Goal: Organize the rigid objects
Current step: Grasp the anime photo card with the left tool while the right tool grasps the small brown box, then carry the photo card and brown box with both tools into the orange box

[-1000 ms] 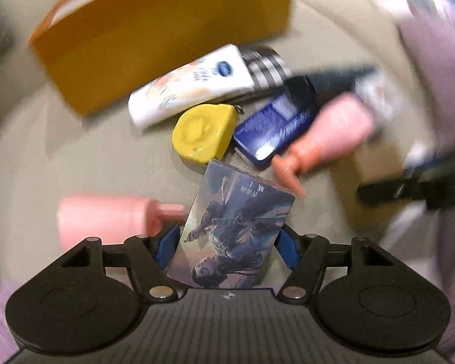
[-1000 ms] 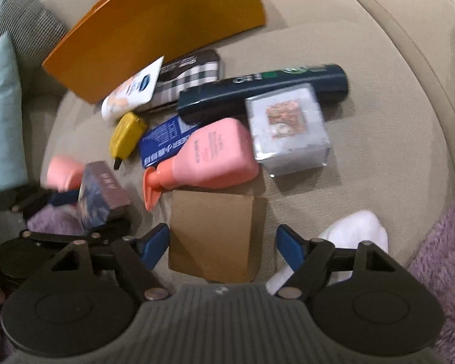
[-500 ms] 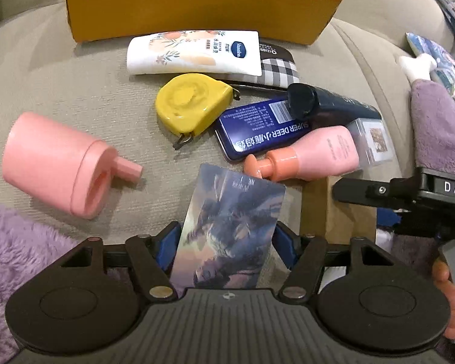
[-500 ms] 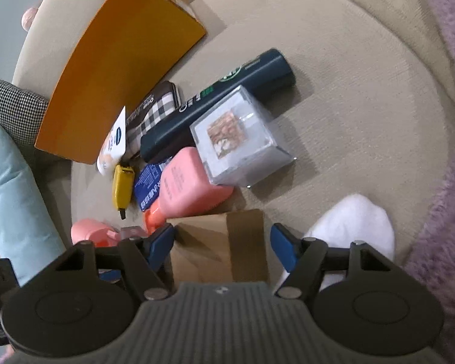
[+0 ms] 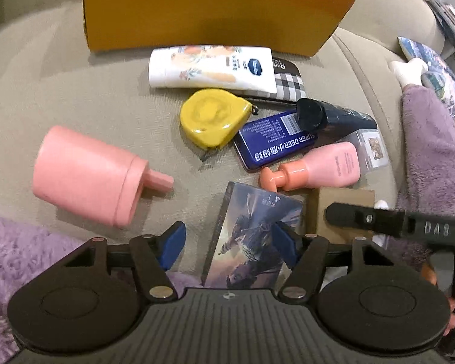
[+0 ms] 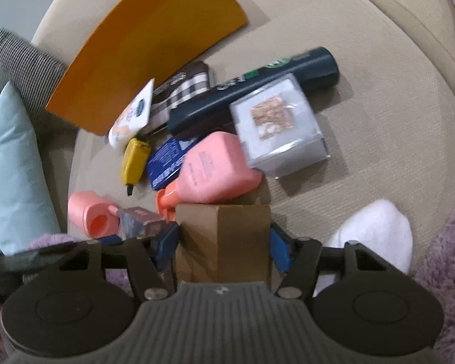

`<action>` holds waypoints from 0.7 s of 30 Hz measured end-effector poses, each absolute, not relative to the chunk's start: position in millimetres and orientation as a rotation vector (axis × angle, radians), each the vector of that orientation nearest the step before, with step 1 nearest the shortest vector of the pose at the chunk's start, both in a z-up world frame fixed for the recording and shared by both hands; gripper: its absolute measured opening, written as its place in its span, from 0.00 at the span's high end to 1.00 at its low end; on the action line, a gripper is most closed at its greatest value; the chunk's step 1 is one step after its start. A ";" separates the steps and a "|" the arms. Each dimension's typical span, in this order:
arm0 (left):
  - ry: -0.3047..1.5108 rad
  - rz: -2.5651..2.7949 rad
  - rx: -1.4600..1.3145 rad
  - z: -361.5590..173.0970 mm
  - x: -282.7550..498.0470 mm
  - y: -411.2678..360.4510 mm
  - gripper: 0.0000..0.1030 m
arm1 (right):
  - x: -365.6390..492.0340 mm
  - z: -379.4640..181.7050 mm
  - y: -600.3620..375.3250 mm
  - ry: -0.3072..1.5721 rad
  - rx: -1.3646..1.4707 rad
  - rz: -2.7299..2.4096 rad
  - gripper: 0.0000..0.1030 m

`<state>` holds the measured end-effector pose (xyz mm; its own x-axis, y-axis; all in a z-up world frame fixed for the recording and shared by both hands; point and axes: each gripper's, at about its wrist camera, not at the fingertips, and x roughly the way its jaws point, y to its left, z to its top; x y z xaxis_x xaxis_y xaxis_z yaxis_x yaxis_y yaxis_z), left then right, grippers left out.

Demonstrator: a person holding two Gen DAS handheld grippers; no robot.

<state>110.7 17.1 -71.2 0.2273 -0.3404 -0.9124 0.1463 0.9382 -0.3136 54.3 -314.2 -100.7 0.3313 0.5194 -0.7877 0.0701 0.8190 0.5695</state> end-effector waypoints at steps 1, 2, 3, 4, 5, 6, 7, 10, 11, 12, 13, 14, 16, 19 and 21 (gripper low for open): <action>1.310 -0.349 -0.189 -74.3 111.0 16.7 0.25 | 53.1 -98.3 -310.5 1.207 0.548 0.331 0.41; 1.321 -0.362 -0.211 -75.7 110.1 17.7 0.25 | 52.4 -97.5 -307.4 1.206 0.536 0.341 0.42; 1.338 -0.381 -0.244 -81.6 110.7 16.8 0.25 | 52.0 -97.2 -304.4 1.207 0.524 0.350 0.42; 1.345 -0.393 -0.264 -85.5 109.5 15.6 0.25 | 51.7 -97.3 -301.3 1.209 0.514 0.358 0.42; 1.345 -0.400 -0.279 -89.4 108.9 13.5 0.25 | 51.5 -97.3 -298.5 1.210 0.502 0.365 0.42; 1.338 -0.399 -0.285 -91.6 107.9 11.3 0.25 | 51.8 -97.7 -296.6 1.209 0.491 0.365 0.42; 1.329 -0.396 -0.286 -91.7 106.8 8.8 0.27 | 51.3 -96.7 -295.4 1.203 0.480 0.366 0.42; 1.304 -0.398 -0.278 -82.7 99.8 7.1 0.41 | 50.1 -94.3 -295.2 1.197 0.466 0.369 0.42; 1.292 -0.393 -0.268 -78.7 97.1 6.3 0.45 | 51.4 -95.3 -292.9 1.199 0.464 0.368 0.41; 1.279 -0.393 -0.265 -74.6 93.7 5.8 0.53 | 50.5 -94.6 -293.1 1.203 0.461 0.367 0.41; 1.269 -0.394 -0.269 -70.5 90.6 5.8 0.60 | 49.3 -94.1 -293.0 1.205 0.458 0.366 0.41; 1.263 -0.402 -0.281 -66.4 87.9 6.3 0.64 | 47.3 -93.2 -293.4 1.207 0.454 0.367 0.41; 1.248 -0.425 -0.313 -60.5 82.8 5.5 0.69 | 44.6 -90.5 -294.7 1.199 0.455 0.372 0.41; 1.227 -0.404 -0.259 -57.9 80.6 -4.8 0.69 | 43.5 -89.3 -296.8 1.200 0.453 0.370 0.41; 1.229 -0.379 -0.224 -62.6 83.4 -10.7 0.69 | 42.8 -89.2 -296.8 1.200 0.456 0.368 0.44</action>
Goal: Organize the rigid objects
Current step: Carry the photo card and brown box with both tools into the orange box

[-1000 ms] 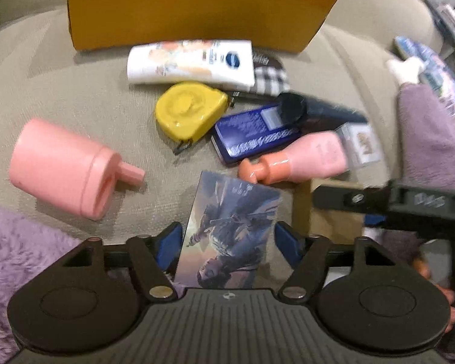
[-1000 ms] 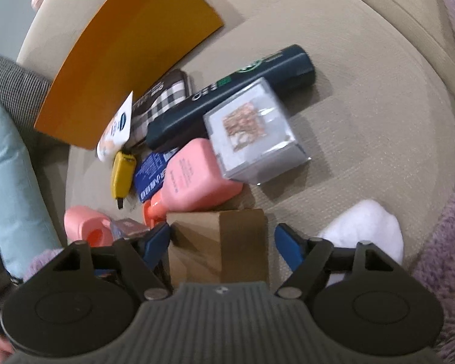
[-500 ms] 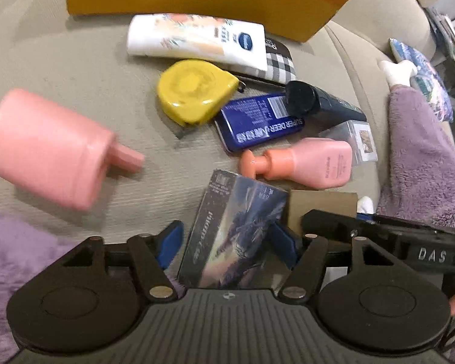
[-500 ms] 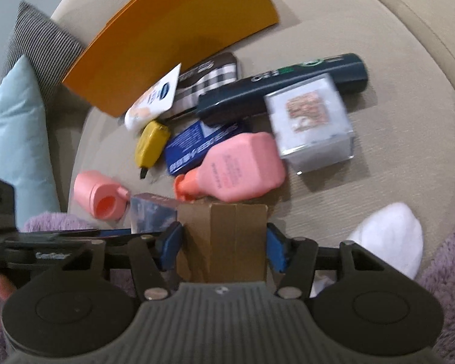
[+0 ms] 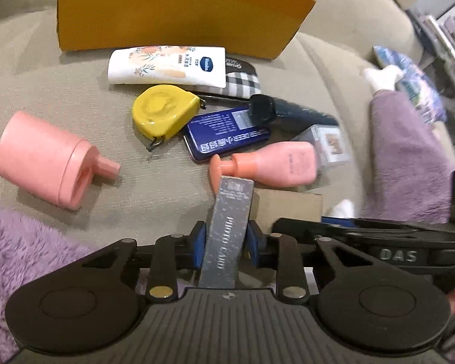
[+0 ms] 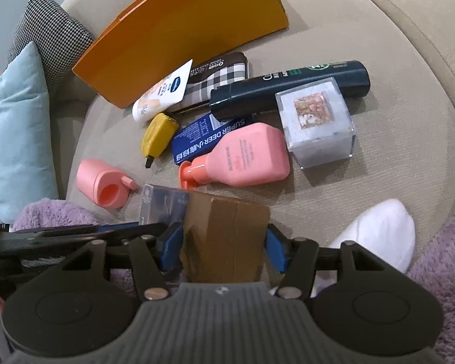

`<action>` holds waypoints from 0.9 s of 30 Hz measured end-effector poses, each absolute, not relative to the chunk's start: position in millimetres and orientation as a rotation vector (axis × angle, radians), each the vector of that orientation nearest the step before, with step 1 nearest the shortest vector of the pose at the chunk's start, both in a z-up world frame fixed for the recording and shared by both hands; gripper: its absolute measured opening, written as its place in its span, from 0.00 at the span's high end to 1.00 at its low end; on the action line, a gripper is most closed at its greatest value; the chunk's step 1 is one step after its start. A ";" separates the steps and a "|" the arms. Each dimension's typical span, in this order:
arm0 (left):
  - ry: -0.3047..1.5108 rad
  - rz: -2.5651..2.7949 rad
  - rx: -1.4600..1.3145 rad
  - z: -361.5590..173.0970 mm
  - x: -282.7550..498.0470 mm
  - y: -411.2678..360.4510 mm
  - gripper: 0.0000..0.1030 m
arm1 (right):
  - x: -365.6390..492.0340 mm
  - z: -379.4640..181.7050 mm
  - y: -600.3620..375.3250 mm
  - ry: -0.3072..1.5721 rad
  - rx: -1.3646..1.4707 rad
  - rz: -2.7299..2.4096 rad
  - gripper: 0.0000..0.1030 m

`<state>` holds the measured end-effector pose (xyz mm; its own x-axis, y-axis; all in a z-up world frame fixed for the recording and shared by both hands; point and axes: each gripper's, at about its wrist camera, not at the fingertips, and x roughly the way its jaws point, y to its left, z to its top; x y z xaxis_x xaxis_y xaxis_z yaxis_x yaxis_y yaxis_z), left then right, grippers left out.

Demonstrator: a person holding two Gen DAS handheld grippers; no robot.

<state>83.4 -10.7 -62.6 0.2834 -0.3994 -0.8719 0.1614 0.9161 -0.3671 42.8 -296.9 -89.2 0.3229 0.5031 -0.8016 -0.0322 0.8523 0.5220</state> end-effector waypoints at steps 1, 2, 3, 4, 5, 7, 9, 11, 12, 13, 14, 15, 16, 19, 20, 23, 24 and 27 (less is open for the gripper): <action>1.229 -0.379 -0.223 -64.6 84.3 -12.6 0.69 | 42.3 -88.8 -297.2 1.196 0.455 0.364 0.46; 1.224 -0.379 -0.219 -64.3 83.1 -12.5 0.70 | 41.4 -88.1 -297.7 1.191 0.454 0.360 0.48; 1.216 -0.384 -0.209 -63.0 81.9 -14.3 0.72 | 40.2 -86.8 -298.3 1.186 0.452 0.359 0.48; 1.204 -0.386 -0.202 -60.6 79.5 -14.7 0.74 | 39.0 -85.0 -298.7 1.179 0.450 0.360 0.49; 1.189 -0.392 -0.199 -57.4 76.9 -14.5 0.75 | 37.7 -82.6 -298.9 1.170 0.445 0.362 0.50; 1.162 -0.397 -0.197 -49.0 72.0 -13.5 0.75 | 36.4 -75.4 -296.8 1.144 0.413 0.365 0.51; 1.132 -0.390 -0.216 -39.7 70.4 -8.1 0.76 | 36.5 -66.9 -294.5 1.116 0.394 0.381 0.51; 1.111 -0.381 -0.254 -31.7 72.4 -0.1 0.76 | 38.3 -57.4 -291.1 1.092 0.372 0.403 0.51; 1.102 -0.377 -0.276 -25.2 74.8 5.6 0.75 | 39.7 -53.4 -289.6 1.085 0.361 0.414 0.51; 1.092 -0.374 -0.289 -19.5 77.5 9.0 0.76 | 42.8 -47.8 -288.4 1.077 0.353 0.431 0.52; 1.078 -0.371 -0.299 -12.4 81.3 12.4 0.76 | 47.5 -41.6 -287.5 1.069 0.345 0.449 0.52; 1.061 -0.368 -0.304 -2.8 86.8 17.3 0.76 | 51.9 -36.5 -286.9 1.062 0.339 0.462 0.52; 1.044 -0.367 -0.309 6.2 92.5 21.6 0.76 | 59.7 -29.1 -286.1 1.050 0.332 0.476 0.52; 0.985 -0.370 -0.333 34.2 114.3 33.6 0.76 | 90.6 -4.1 -284.7 1.009 0.319 0.512 0.53; 0.966 -0.374 -0.342 45.1 125.6 38.4 0.76 | 102.0 5.3 -284.0 0.990 0.314 0.525 0.53; 0.921 -0.378 -0.317 69.9 159.7 45.3 0.76 | 141.4 34.2 -279.6 0.947 0.295 0.551 0.54; 0.907 -0.371 -0.300 78.3 174.8 47.0 0.76 | 152.0 40.9 -278.9 0.939 0.297 0.557 0.54; 0.910 -0.358 -0.293 86.6 218.0 52.3 0.76 | 198.6 61.7 -272.0 0.910 0.314 0.585 0.54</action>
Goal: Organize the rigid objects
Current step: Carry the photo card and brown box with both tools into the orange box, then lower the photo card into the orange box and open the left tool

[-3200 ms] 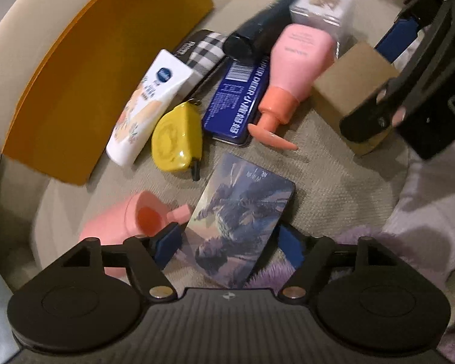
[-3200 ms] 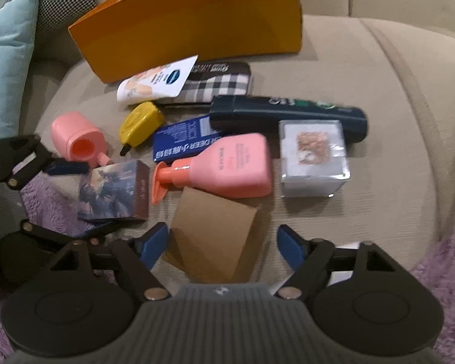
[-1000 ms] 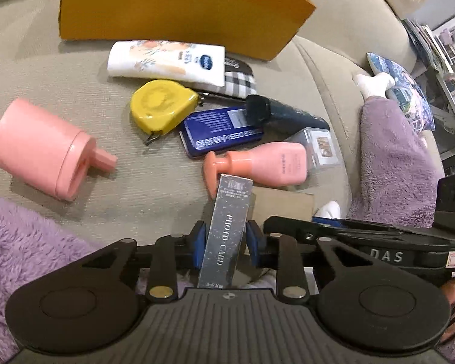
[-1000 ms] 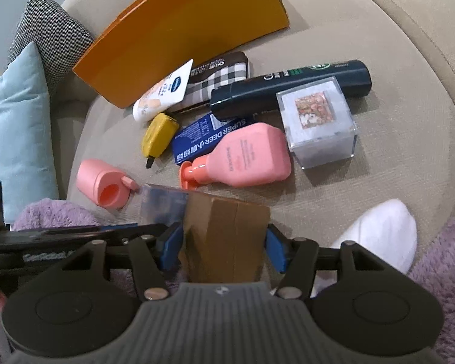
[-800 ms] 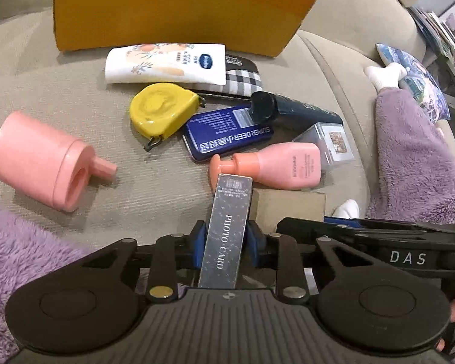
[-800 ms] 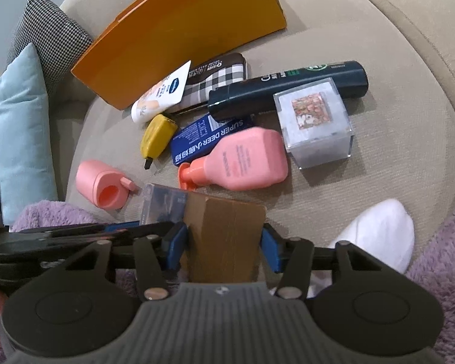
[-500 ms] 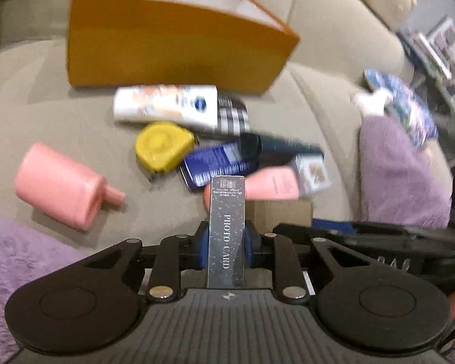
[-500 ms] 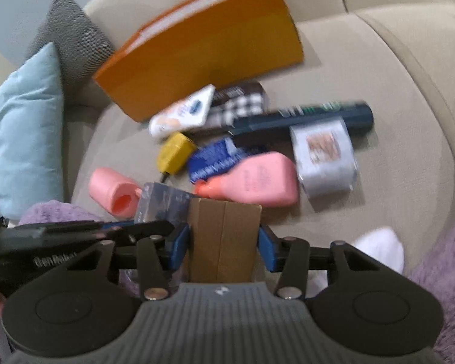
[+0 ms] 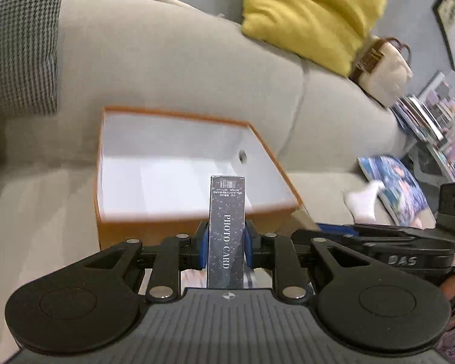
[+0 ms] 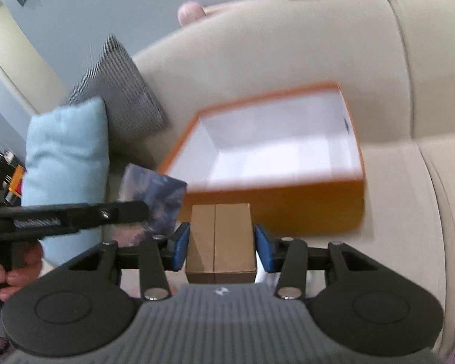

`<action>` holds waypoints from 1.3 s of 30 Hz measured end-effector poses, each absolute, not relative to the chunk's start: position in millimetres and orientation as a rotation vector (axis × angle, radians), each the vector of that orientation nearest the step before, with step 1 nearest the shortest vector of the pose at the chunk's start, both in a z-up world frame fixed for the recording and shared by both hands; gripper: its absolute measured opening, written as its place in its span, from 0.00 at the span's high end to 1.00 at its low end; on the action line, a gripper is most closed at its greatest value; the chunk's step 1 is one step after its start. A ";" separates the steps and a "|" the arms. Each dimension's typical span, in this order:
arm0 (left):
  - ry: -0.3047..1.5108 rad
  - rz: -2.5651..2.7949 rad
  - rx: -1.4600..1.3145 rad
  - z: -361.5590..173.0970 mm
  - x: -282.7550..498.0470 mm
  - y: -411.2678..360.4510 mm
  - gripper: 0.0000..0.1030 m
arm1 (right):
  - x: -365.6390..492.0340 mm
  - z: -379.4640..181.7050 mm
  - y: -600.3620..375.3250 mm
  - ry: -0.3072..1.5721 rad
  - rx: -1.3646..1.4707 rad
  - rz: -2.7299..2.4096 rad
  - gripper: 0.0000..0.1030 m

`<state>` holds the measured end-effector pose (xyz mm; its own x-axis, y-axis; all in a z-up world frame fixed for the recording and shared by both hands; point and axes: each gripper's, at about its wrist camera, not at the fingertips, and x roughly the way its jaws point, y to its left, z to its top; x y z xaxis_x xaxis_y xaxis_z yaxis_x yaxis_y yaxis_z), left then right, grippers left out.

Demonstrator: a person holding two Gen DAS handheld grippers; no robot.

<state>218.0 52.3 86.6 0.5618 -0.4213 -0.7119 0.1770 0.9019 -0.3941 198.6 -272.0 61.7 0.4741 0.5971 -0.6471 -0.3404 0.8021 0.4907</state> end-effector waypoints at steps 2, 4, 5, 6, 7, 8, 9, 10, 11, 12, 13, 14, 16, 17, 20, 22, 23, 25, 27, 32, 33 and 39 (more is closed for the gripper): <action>0.929 -0.346 -0.286 84.4 246.4 53.7 0.76 | 231.6 67.0 -264.9 0.900 0.306 0.575 0.54; 0.962 -0.316 -0.283 73.7 280.3 56.3 0.76 | 260.2 64.2 -255.9 0.908 0.284 0.563 0.54; 0.984 -0.304 -0.280 65.8 297.3 56.7 0.76 | 271.6 61.1 -251.3 0.918 0.273 0.557 0.54; 1.007 -0.286 -0.286 55.5 313.5 57.7 0.76 | 284.9 55.1 -246.0 0.932 0.260 0.551 0.54; 1.036 -0.272 -0.296 46.5 327.1 59.0 0.76 | 298.8 46.9 -240.6 0.947 0.247 0.543 0.54; 1.065 -0.254 -0.306 33.6 343.3 60.0 0.76 | 310.1 37.7 -237.1 0.962 0.235 0.535 0.54; 1.082 -0.237 -0.310 23.1 354.0 60.5 0.76 | 322.7 28.5 -232.9 0.981 0.226 0.522 0.54; 1.104 -0.224 -0.311 12.2 364.0 59.9 0.76 | 334.9 17.9 -229.7 0.998 0.221 0.509 0.54; 1.125 -0.214 -0.305 0.5 374.3 58.1 0.76 | 341.0 11.7 -229.4 1.008 0.219 0.506 0.54; 1.141 -0.208 -0.294 -8.4 381.6 56.1 0.76 | 349.6 3.7 -227.9 1.020 0.219 0.499 0.54; 1.159 -0.201 -0.276 -17.7 389.6 52.7 0.76 | 357.0 -5.1 -223.0 1.033 0.218 0.490 0.54; 1.172 -0.195 -0.263 -24.8 396.0 50.6 0.76 | 364.5 -12.0 -221.4 1.046 0.217 0.484 0.54; 1.192 -0.181 -0.241 -37.3 405.9 42.3 0.76 | 376.3 -21.5 -218.7 1.060 0.206 0.478 0.54; 1.198 -0.184 -0.232 -42.1 410.0 37.6 0.76 | 381.5 -26.3 -217.5 1.064 0.197 0.476 0.54; 1.218 -0.175 -0.190 -54.7 418.7 21.3 0.76 | 390.4 -37.1 -215.7 1.072 0.180 0.473 0.54; 1.218 -0.165 -0.153 -61.9 423.0 8.7 0.75 | 395.9 -43.1 -214.9 1.086 0.193 0.469 0.54; 1.224 -0.155 -0.141 -66.2 424.3 6.3 0.75 | 399.0 -43.9 -212.1 1.091 0.199 0.467 0.54; 1.245 -0.109 -0.119 -76.1 427.4 1.5 0.75 | 401.1 -46.2 -208.0 1.096 0.201 0.466 0.54; 1.245 -0.090 -0.076 -81.1 427.5 -3.5 0.74 | 400.9 -48.5 -203.8 1.101 0.196 0.468 0.54; 1.208 -0.072 0.097 -77.1 415.3 -30.7 0.66 | 401.6 -49.1 -196.5 1.099 0.183 0.463 0.54; 1.203 -0.071 0.132 -76.0 413.0 -36.0 0.66 | 401.1 -48.9 -195.1 1.098 0.183 0.464 0.54; 1.133 0.004 0.391 -70.3 394.0 -68.7 0.70 | 395.0 -42.9 -191.7 1.091 0.170 0.477 0.54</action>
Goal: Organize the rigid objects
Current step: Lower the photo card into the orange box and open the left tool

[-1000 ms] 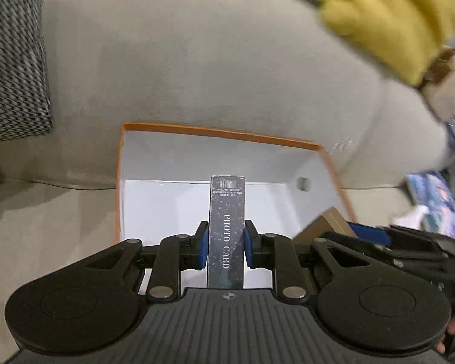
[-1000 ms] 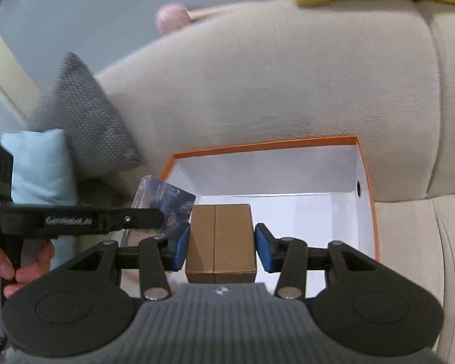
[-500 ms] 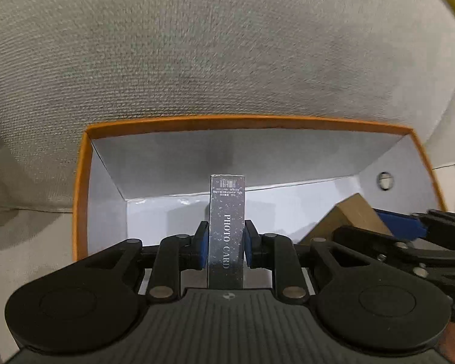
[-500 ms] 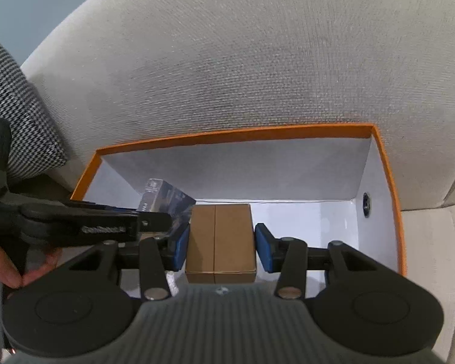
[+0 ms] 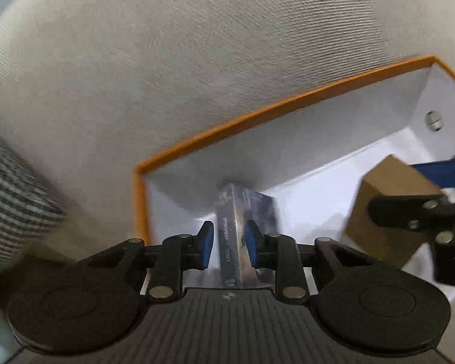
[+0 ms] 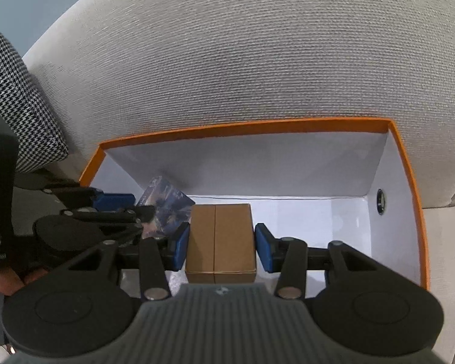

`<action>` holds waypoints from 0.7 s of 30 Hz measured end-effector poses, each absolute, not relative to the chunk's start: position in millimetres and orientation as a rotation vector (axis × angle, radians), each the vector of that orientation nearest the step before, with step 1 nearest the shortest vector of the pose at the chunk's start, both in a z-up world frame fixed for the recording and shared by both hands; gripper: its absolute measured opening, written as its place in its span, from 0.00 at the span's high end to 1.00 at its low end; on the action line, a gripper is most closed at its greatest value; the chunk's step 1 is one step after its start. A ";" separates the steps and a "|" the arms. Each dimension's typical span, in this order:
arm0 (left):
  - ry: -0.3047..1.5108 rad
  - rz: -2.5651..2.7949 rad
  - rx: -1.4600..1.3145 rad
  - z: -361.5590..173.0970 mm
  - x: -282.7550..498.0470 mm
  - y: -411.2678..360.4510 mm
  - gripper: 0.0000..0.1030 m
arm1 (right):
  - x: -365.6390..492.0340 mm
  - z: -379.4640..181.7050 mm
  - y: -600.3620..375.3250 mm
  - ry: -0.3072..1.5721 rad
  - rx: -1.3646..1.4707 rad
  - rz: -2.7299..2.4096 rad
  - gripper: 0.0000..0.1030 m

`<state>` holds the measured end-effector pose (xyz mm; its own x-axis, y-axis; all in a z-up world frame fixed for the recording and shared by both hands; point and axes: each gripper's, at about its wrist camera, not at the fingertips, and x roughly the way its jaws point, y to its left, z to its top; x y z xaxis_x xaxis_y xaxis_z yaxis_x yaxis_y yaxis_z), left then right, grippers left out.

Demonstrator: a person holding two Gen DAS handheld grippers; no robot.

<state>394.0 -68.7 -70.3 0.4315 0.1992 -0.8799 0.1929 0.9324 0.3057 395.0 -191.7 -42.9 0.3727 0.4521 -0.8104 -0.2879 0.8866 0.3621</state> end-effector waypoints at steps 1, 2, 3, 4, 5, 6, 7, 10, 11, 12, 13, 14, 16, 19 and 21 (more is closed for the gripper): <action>1.120 0.014 0.418 -69.6 391.4 -69.8 0.70 | 394.8 -42.6 -189.7 1.091 0.166 0.476 0.54; 1.114 0.014 0.420 -68.1 389.2 -66.3 0.70 | 394.7 -42.6 -187.3 1.091 0.161 0.476 0.54; 1.108 -0.004 0.394 -64.5 386.0 -65.3 0.70 | 394.4 -42.1 -186.1 1.090 0.158 0.476 0.54; 1.101 -0.023 0.364 -59.8 383.6 -64.8 0.70 | 394.1 -41.2 -185.3 1.089 0.153 0.476 0.54; 1.090 -0.035 0.326 -54.2 379.6 -60.4 0.70 | 394.3 -40.9 -183.3 1.089 0.146 0.476 0.54; 1.068 -0.040 0.284 -47.6 373.7 -57.1 0.70 | 394.6 -40.8 -181.1 1.088 0.138 0.474 0.54; 1.045 -0.047 0.249 -41.6 368.5 -53.0 0.70 | 395.9 -41.9 -176.3 1.089 0.127 0.472 0.54; 0.998 -0.034 0.148 -25.5 358.6 -28.5 0.70 | 401.7 -45.7 -160.3 1.094 0.083 0.448 0.54; 0.993 -0.034 0.118 -21.5 350.9 -27.6 0.70 | 404.4 -47.4 -154.6 1.100 0.074 0.439 0.54; 0.988 -0.024 0.092 -18.5 346.5 -23.5 0.70 | 407.8 -49.6 -147.3 1.106 0.069 0.430 0.54; 0.988 -0.015 0.077 -16.1 344.7 -18.0 0.70 | 410.2 -51.6 -141.5 1.110 0.065 0.426 0.54; 0.988 -0.011 0.059 -14.5 342.2 -11.6 0.70 | 412.3 -53.6 -135.5 1.115 0.059 0.418 0.54; 0.992 -0.022 0.010 -16.1 341.5 2.5 0.70 | 416.7 -58.5 -122.9 1.127 0.053 0.396 0.54; 1.021 -0.043 -0.046 -22.7 334.2 6.5 0.70 | 421.5 -66.5 -109.5 1.147 0.061 0.380 0.54; 1.033 -0.067 -0.073 -29.8 330.1 4.5 0.70 | 421.7 -67.7 -102.0 1.136 0.056 0.390 0.54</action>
<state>330.1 4.5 -29.8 0.5106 -0.0901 -0.8551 0.0215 0.9955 -0.0921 421.7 -102.0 -67.7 0.3614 0.3304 -0.8719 -0.2745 0.9314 0.2392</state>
